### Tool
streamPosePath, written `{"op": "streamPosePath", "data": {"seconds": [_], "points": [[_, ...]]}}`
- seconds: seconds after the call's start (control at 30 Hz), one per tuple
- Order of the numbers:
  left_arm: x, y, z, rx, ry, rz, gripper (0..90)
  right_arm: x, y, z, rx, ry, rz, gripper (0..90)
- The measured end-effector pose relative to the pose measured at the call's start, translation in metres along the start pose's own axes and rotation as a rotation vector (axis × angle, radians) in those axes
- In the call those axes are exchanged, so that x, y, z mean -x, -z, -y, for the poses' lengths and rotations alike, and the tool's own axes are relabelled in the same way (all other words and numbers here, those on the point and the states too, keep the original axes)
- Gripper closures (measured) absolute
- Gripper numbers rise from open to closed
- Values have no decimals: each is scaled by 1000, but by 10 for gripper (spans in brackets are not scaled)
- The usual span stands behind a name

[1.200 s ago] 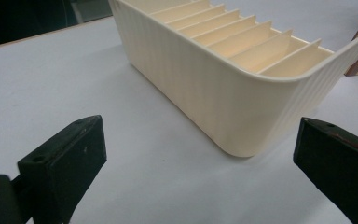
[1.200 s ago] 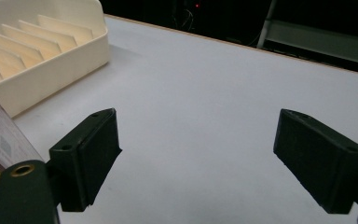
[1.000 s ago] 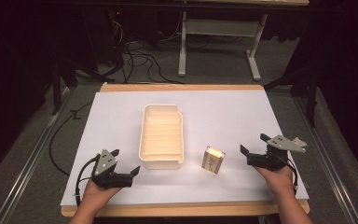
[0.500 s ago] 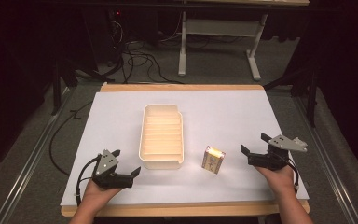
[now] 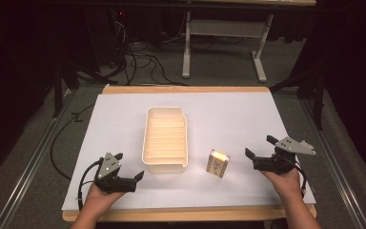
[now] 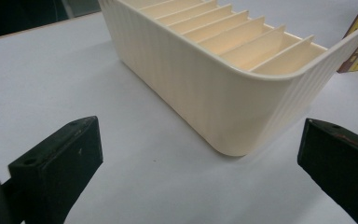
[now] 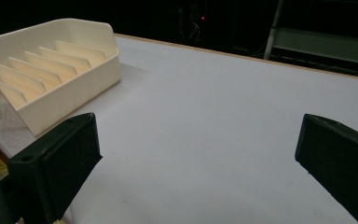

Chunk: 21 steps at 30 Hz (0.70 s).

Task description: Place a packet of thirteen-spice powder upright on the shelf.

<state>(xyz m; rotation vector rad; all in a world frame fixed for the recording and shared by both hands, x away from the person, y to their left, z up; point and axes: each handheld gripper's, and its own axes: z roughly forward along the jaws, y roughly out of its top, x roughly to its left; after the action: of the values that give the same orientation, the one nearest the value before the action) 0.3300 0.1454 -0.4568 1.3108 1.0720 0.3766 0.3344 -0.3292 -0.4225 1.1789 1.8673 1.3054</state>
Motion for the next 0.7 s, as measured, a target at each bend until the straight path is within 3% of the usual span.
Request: {"op": "streamPosePath", "data": {"seconds": [0.7], "points": [[2, -2, 3, -9, -11, 10, 1, -38, 0, -20, 61, 24, -183, 5]]}}
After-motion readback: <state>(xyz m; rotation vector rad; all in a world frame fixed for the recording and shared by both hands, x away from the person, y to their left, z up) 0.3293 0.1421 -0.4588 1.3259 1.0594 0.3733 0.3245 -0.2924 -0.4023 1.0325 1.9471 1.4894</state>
